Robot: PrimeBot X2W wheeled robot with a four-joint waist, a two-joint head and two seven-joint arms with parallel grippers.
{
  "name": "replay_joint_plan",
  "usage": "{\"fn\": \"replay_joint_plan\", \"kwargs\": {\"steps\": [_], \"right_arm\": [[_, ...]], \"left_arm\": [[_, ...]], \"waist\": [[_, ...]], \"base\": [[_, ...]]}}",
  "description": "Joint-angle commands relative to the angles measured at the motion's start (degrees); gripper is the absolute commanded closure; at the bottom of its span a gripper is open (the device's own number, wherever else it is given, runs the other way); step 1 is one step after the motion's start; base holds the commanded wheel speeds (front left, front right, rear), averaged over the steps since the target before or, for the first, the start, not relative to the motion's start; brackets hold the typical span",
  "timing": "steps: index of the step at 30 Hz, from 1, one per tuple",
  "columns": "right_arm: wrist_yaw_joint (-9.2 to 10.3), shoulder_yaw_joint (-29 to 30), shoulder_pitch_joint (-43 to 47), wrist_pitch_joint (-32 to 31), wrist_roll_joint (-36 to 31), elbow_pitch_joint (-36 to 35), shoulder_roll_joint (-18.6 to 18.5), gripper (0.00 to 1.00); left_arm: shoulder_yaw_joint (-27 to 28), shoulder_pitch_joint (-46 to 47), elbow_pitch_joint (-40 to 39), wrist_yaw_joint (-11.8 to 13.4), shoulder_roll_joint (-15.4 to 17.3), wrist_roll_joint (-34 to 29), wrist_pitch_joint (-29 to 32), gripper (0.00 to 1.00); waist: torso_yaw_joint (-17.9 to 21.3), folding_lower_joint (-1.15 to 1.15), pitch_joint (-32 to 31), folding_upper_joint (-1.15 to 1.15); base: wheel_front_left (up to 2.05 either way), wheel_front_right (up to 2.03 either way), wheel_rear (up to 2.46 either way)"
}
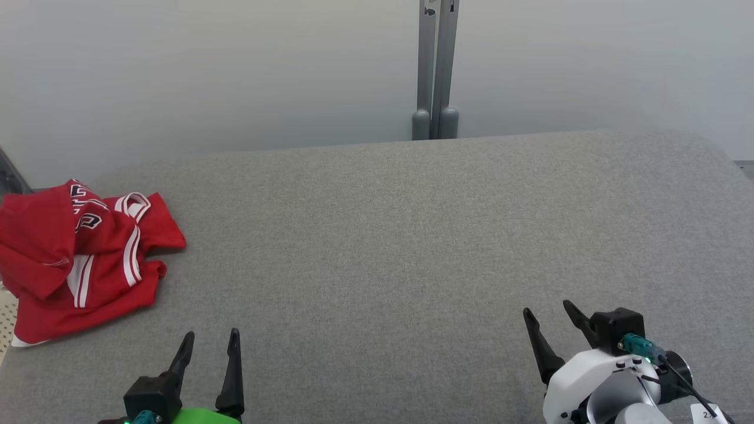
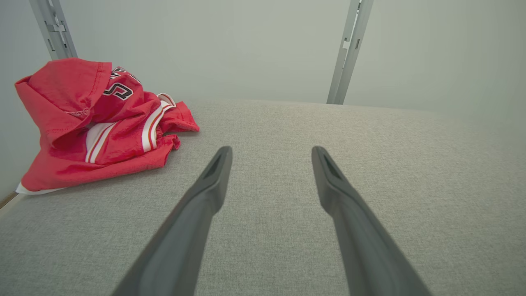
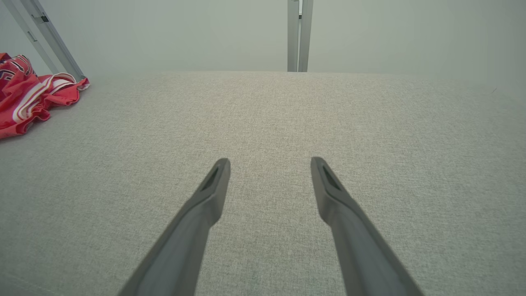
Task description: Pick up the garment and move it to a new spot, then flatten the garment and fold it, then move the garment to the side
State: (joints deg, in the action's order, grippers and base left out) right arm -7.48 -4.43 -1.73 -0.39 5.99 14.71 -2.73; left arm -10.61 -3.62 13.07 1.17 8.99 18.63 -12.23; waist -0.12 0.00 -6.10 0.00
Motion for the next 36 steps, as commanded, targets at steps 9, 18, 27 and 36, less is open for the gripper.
{"fn": "replay_joint_plan", "kwargs": {"steps": [9, 18, 27, 36], "right_arm": [[-0.02, -0.4, 0.0, 0.0, -0.1, 0.2, -0.3, 0.0], [-0.01, -1.3, 0.4, 0.3, 0.8, 0.2, -0.3, 0.0], [-0.01, -1.6, 1.2, 1.3, 2.3, 0.7, -0.3, 0.0], [-0.01, -3.2, 0.2, 2.7, 4.5, 2.0, -0.3, 0.0]], "left_arm": [[0.2, -0.9, 0.7, 0.7, 0.6, 1.0, -0.1, 0.0], [0.5, -1.6, 0.6, 1.7, 1.6, 1.0, 1.0, 0.0], [0.5, -2.5, -1.0, 2.2, 3.2, 1.0, 2.4, 0.0], [0.7, -2.9, -3.0, 2.9, 4.5, 1.2, 4.0, 0.0]], "waist": [[-0.6, 0.0, -0.5, 0.0], [-4.6, 0.0, -1.0, 0.0], [-12.5, 0.0, -1.1, 0.0], [-19.1, 0.0, -1.0, 0.0]], "base": [[0.0, 0.0, 0.0], [0.0, 0.0, 0.0], [0.0, 0.0, 0.0], [0.0, 0.0, 0.0]]}}
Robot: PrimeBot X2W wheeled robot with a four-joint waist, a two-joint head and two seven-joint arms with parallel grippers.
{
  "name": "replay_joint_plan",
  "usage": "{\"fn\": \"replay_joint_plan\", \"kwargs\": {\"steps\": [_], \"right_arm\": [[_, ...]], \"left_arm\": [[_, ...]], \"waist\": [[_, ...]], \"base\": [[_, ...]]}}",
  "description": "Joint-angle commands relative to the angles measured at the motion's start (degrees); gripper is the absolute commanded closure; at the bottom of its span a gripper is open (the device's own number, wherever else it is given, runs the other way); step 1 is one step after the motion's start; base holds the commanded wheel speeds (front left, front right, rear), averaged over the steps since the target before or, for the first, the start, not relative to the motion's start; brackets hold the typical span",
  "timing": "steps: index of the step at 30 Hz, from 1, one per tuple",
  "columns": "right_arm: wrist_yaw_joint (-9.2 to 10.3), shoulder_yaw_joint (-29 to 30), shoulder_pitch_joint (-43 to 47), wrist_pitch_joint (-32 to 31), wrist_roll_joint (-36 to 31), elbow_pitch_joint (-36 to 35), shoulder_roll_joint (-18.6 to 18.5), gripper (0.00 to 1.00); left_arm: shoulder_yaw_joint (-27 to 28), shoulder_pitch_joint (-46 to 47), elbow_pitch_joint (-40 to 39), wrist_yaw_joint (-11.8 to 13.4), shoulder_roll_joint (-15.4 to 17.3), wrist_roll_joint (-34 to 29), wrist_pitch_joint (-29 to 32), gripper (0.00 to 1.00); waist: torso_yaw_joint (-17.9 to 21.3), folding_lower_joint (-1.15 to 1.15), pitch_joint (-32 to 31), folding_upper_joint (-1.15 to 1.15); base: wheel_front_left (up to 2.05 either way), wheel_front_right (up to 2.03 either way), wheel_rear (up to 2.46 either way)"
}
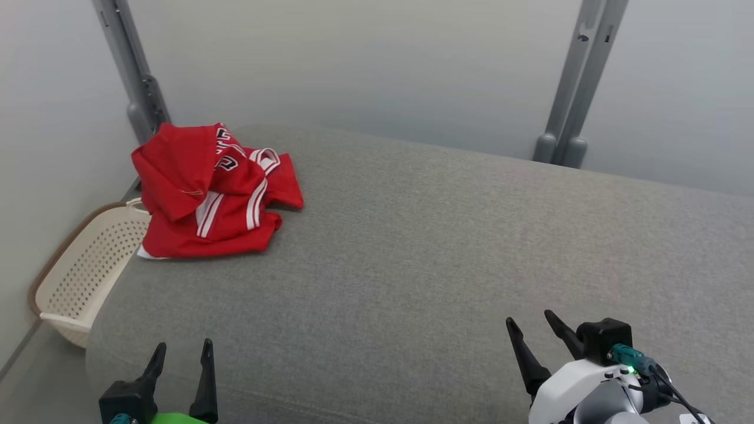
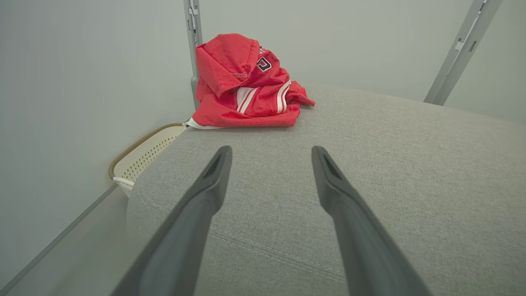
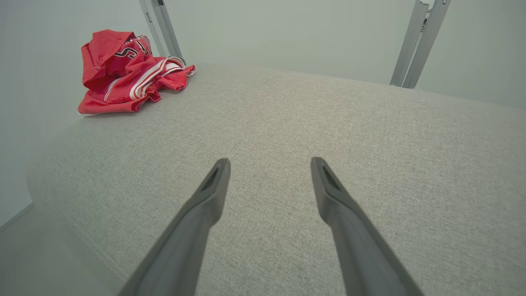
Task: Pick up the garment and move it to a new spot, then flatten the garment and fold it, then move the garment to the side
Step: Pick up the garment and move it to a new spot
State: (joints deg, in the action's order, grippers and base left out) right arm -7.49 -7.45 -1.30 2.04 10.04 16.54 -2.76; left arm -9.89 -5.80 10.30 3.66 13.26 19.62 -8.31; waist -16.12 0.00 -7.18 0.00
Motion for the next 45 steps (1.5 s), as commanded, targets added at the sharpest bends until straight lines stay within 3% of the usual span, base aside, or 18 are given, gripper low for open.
{"fn": "replay_joint_plan", "kwargs": {"steps": [1, 9, 19, 29, 37, 41, 45], "right_arm": [[0.0, -0.5, -0.4, 0.4, 0.7, 0.4, -0.2, 0.0], [0.0, -0.9, -1.3, 1.4, 1.8, 1.6, -0.3, 0.0], [0.0, -0.5, -1.8, 0.6, 0.7, 1.5, -0.3, 0.0], [0.0, -0.3, -3.1, -4.7, -4.0, -4.9, -0.3, 0.0], [0.0, 0.3, -3.9, -10.8, -9.4, -14.4, -0.3, 0.0], [0.0, 0.4, -3.3, -13.3, -11.3, -18.6, -0.3, 0.0], [0.0, 0.6, -2.3, -15.0, -12.2, -21.6, -0.2, 0.0]], "left_arm": [[0.0, -0.7, -0.4, 0.4, 0.3, 0.3, 0.2, 0.0], [-0.2, -0.7, -1.2, 0.6, 0.6, 1.1, 1.2, 0.0], [-3.0, 8.8, 4.3, -2.8, 0.7, 2.1, 7.7, 0.0], [-3.7, 30.8, 16.7, -7.4, -1.5, 5.7, 15.8, 0.0], [-1.6, 46.0, 29.2, -8.0, -3.2, 9.2, 18.1, 0.0], [-1.8, 50.7, 34.5, -8.0, -2.0, 8.5, 17.6, 0.0], [-2.5, 54.0, 39.5, -6.4, -0.3, 6.3, 16.2, 0.0]], "waist": [[-3.6, 0.0, 0.1, 0.0], [-6.4, 0.0, 0.6, 0.0], [-6.0, 0.0, 2.3, 0.0], [-1.8, 0.0, 11.5, 0.0], [3.4, 0.0, 20.6, 0.0], [5.6, 0.0, 23.5, 0.0], [6.9, 0.0, 25.5, 0.0]], "base": [[0.0, 0.0, 0.0], [0.0, 0.0, 0.0], [0.0, 0.0, 0.0], [0.0, 0.0, 0.0], [0.0, 0.0, 0.0], [0.0, 0.0, 0.0], [0.0, 0.0, 0.0]]}}
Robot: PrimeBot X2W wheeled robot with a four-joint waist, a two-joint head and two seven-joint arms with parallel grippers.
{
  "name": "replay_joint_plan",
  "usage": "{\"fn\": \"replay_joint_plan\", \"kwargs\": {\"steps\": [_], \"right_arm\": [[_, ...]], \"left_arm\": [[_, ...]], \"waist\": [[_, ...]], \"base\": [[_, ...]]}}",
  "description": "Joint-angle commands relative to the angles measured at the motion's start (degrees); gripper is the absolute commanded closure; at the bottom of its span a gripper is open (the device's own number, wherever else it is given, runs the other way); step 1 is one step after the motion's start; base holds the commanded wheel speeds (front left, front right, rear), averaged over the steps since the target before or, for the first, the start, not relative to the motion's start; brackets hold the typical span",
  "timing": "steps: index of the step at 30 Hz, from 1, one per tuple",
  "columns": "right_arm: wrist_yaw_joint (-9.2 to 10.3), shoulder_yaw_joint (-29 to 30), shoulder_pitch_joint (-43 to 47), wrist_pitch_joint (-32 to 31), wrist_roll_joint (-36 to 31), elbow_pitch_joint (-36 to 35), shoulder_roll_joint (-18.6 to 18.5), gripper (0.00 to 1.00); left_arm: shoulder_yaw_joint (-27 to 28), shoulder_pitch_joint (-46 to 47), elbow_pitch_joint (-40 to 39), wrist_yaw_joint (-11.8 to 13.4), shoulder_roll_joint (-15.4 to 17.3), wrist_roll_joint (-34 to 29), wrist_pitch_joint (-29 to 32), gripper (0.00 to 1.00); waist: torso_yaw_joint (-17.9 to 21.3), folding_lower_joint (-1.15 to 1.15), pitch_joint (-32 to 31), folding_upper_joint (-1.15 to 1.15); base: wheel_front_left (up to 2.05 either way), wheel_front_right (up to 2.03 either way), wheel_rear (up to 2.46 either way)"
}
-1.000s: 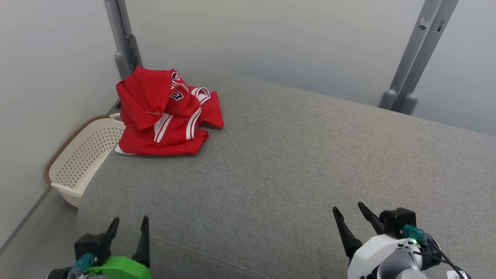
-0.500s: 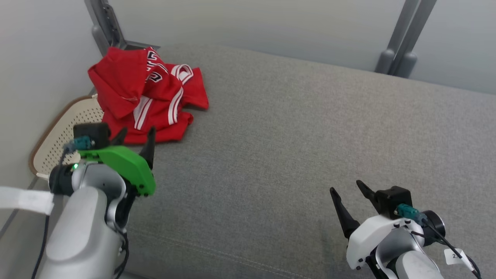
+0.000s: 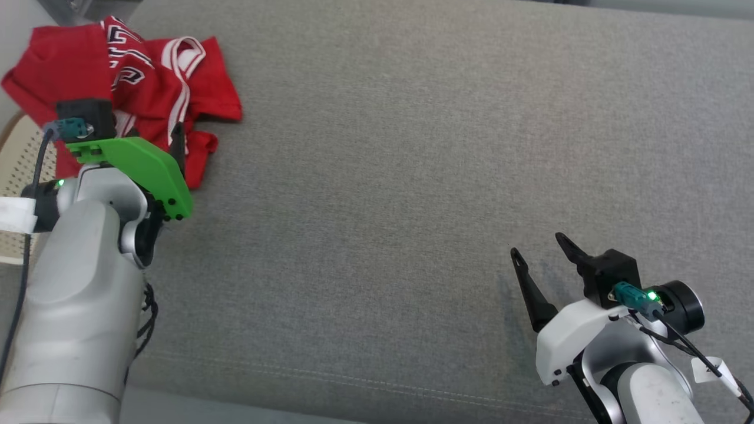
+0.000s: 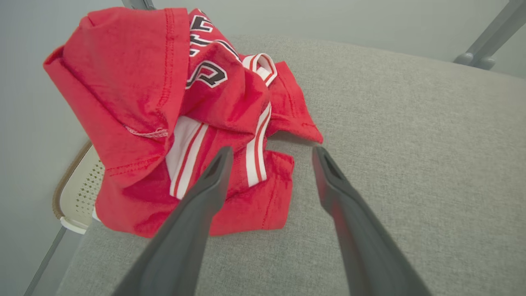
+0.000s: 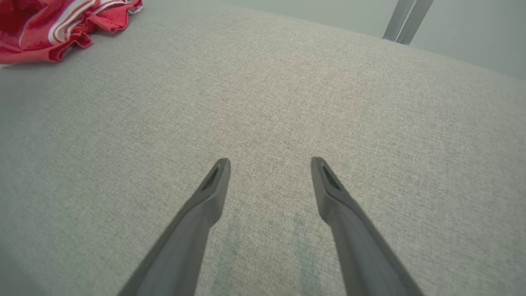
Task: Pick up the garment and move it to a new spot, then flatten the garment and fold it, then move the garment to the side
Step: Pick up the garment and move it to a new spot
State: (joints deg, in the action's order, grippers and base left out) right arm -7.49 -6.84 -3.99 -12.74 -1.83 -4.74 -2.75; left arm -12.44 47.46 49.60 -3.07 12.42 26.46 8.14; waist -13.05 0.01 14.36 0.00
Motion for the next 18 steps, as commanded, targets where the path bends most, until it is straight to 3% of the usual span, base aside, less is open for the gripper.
{"fn": "replay_joint_plan", "kwargs": {"steps": [1, 6, 18], "right_arm": [[0.0, -0.1, 0.5, -0.5, -0.4, -0.8, -0.2, 0.0], [0.0, -0.7, 1.7, -1.6, -0.9, -3.3, -0.2, 0.0], [0.0, -1.9, 4.0, -5.0, -2.5, -9.0, -0.2, 0.0]], "left_arm": [[0.0, 1.5, 1.6, 0.8, 1.1, -0.7, -0.4, 0.0], [0.3, 4.2, 6.6, 3.0, 3.5, -1.9, -1.8, 0.0], [1.5, 7.7, 13.8, 5.3, 6.2, -1.0, -4.3, 0.0]], "waist": [[4.1, -0.01, 4.3, 0.0], [5.4, -0.01, 5.3, 0.0], [6.4, -0.01, 7.0, 0.0]], "base": [[0.0, 0.0, 0.0], [0.0, 0.0, 0.0], [0.0, 0.0, 0.0]]}}
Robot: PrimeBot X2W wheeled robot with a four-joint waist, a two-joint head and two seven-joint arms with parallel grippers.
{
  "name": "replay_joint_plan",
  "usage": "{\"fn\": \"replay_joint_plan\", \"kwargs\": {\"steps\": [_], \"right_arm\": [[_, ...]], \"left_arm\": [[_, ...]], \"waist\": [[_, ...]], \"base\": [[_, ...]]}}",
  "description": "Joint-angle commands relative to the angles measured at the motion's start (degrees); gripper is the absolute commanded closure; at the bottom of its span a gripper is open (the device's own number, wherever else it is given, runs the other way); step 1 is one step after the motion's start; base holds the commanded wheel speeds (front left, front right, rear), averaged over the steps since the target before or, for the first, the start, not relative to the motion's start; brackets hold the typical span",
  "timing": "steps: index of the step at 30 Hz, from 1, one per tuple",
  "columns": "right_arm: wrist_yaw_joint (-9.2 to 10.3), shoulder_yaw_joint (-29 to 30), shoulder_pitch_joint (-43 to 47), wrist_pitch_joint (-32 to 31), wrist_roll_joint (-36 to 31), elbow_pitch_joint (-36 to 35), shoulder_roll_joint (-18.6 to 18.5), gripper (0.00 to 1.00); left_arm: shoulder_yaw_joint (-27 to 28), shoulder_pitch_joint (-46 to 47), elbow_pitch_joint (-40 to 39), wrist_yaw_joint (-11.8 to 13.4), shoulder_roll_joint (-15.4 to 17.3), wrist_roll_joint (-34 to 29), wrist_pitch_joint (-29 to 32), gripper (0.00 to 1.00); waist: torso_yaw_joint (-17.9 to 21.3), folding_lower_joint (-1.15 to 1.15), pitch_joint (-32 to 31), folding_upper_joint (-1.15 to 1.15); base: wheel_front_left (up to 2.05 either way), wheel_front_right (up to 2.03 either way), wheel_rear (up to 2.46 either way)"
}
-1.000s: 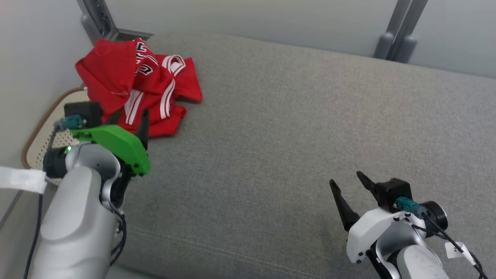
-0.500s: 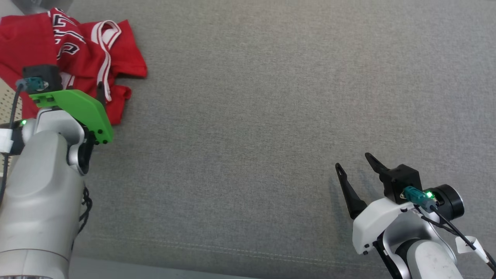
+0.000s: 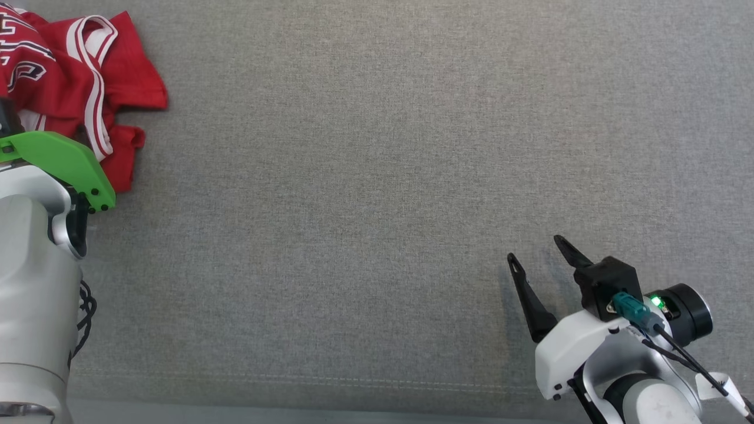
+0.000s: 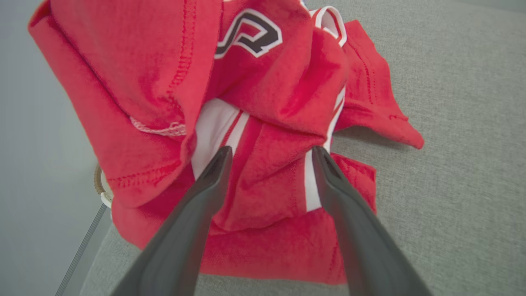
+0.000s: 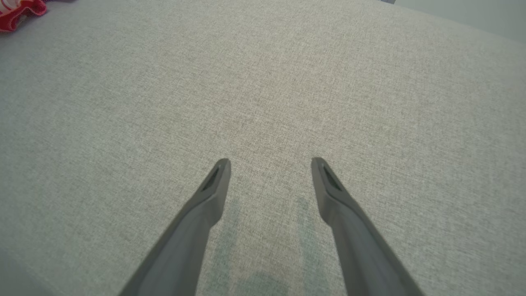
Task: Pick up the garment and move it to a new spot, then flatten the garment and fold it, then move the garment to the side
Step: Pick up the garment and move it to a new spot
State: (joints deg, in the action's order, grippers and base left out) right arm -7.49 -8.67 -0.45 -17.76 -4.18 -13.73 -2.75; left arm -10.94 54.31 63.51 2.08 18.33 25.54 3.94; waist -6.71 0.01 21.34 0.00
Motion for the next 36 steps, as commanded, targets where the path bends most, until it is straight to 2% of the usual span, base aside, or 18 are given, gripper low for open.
{"fn": "replay_joint_plan", "kwargs": {"steps": [1, 3, 4, 6, 7, 12, 16, 22, 27, 31, 36], "right_arm": [[0.0, -0.1, 0.7, -0.3, -0.4, -0.3, -0.2, 0.0], [0.0, -0.1, 1.2, -0.7, -0.6, -1.1, -0.2, 0.0], [0.0, -0.2, 1.6, -1.1, -0.8, -1.5, -0.2, 0.0], [0.0, -0.3, 1.9, -1.3, -0.9, -1.9, -0.2, 0.0], [0.0, -0.4, 2.0, -1.4, -0.9, -2.0, -0.2, 0.0], [0.0, -0.5, 1.5, -1.7, -0.9, -2.0, -0.2, 0.0], [0.0, 0.1, 1.2, -1.6, -0.6, -1.5, -0.2, 0.0], [0.0, -0.2, 1.1, -0.4, 1.6, 1.0, -0.2, 0.0], [0.0, -0.8, 1.2, 0.8, 3.6, 3.7, -0.2, 0.0], [0.0, -1.2, 1.9, 2.5, 6.0, 6.7, -0.2, 0.0], [0.0, -2.2, 3.2, 3.8, 8.1, 9.8, -0.2, 0.0]], "left_arm": [[0.2, 0.9, 0.2, 0.1, 0.1, 0.2, -0.4, 0.0], [0.0, 1.2, 0.7, -0.1, 0.3, 0.2, -0.9, 0.0], [-0.3, 1.6, 1.0, -0.5, 0.3, 0.2, -1.4, 0.24], [-0.5, 1.9, 1.3, -0.9, 0.1, 0.3, -1.9, 0.95], [-0.6, 1.9, 1.7, -1.2, 0.0, 0.4, -2.0, 1.0], [-0.3, 2.6, 2.8, -2.7, -0.3, 1.4, -3.4, 1.0], [1.5, 4.1, 2.4, -5.1, -1.4, 4.0, -5.7, 1.0], [8.4, 7.2, -0.4, -9.1, -5.0, 14.3, -7.1, 1.0], [10.2, 8.5, -8.1, -9.7, -7.3, 22.9, -4.7, 1.0], [7.7, 7.0, -16.1, -9.6, -7.5, 27.6, -0.1, 1.0], [4.6, 8.5, -21.2, -9.6, -9.0, 29.7, 2.9, 1.0]], "waist": [[0.1, -0.01, 0.2, 0.0], [0.0, -0.01, 0.4, 0.0], [0.0, -0.01, 0.7, 0.0], [0.1, -0.01, 0.8, 0.0], [0.2, -0.01, 0.8, 0.0], [0.5, -0.01, 0.6, 0.0], [-0.1, -0.01, 0.1, 0.0], [-0.3, -0.01, -3.9, 0.0], [0.3, -0.01, -8.3, 0.0], [1.6, -0.01, -13.4, 0.0], [3.2, -0.01, -18.3, 0.0]], "base": [[0.0, 0.0, 0.0], [0.0, 0.0, 0.0], [0.0, 0.0, 0.0], [0.0, 0.0, 0.0], [0.0, 0.0, 0.0], [0.0, 0.0, 0.0], [0.0, 0.0, 0.0], [0.0, 0.0, 0.0], [0.0, 0.0, 0.0], [0.0, 0.0, 0.0], [0.0, 0.0, 0.0]]}}
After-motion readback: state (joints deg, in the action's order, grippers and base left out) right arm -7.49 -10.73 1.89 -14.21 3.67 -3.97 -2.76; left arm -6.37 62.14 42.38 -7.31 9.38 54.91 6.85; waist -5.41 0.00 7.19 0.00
